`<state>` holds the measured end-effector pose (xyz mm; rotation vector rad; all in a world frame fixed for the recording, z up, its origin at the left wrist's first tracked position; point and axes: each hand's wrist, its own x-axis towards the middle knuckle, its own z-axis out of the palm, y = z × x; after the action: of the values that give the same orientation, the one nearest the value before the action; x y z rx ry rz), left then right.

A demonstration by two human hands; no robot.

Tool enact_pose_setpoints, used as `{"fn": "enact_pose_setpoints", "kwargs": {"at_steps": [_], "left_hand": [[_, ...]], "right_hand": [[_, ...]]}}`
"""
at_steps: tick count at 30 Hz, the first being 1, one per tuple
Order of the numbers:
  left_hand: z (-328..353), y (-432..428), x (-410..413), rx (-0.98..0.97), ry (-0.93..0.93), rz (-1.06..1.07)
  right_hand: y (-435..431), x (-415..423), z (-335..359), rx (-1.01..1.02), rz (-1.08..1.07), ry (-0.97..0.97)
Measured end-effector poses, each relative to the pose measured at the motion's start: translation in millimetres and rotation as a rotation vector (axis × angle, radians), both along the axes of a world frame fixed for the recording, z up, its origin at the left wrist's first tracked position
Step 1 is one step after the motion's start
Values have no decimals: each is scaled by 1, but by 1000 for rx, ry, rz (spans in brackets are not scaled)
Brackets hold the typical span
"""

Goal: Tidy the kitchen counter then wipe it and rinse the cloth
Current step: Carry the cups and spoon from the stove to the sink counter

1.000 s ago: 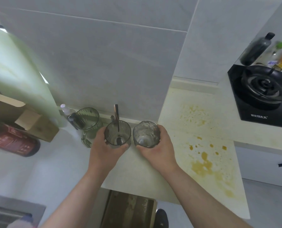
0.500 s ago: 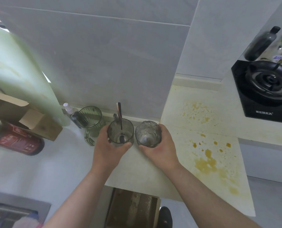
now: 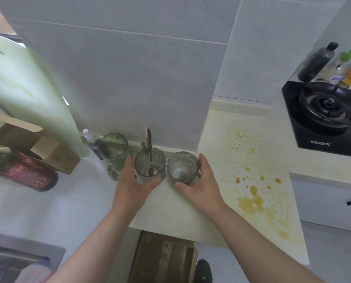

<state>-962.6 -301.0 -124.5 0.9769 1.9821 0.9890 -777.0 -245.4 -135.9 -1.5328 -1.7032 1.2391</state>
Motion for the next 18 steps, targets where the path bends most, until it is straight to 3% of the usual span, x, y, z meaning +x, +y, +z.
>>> {"fn": "enact_pose_setpoints", "kwargs": {"at_steps": [6,18], "left_hand": [[27,-39,8,78,36,63],[83,-94,51,225,-90,-193]], "right_hand": [[-28,23,22,86,-62,-20],[-122,94,102,57,-157,100]]}}
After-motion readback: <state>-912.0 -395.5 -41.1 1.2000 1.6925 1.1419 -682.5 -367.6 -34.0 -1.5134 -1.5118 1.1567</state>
